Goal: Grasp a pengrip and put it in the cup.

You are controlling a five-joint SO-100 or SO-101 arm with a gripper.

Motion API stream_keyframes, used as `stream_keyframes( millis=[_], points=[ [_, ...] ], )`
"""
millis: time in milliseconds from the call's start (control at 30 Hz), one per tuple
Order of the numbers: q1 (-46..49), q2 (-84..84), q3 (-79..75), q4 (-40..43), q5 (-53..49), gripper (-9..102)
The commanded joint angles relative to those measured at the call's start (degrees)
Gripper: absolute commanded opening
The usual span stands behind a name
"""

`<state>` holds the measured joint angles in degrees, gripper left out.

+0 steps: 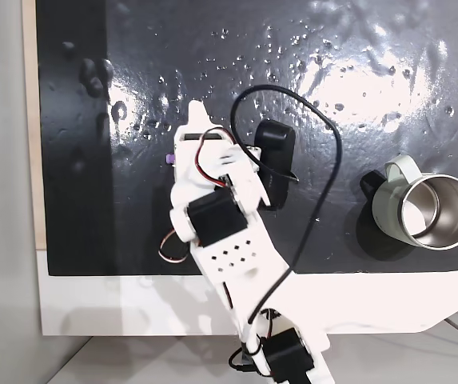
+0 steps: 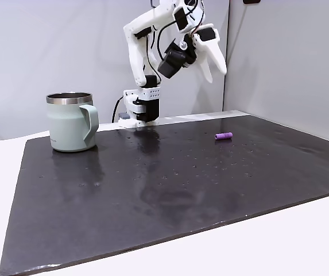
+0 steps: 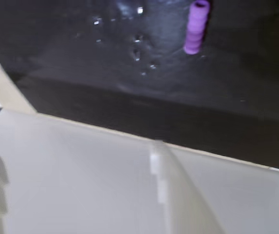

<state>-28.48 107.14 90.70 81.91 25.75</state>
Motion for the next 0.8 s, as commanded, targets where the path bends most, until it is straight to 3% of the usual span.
stream_keyframes(
  millis=[0, 767],
  points=[
    [-1.6, -3.7, -5.6, 0.5, 1.8, 31],
    [-5.5, -31.1, -10.9, -1.6, 13.2, 30]
  ],
)
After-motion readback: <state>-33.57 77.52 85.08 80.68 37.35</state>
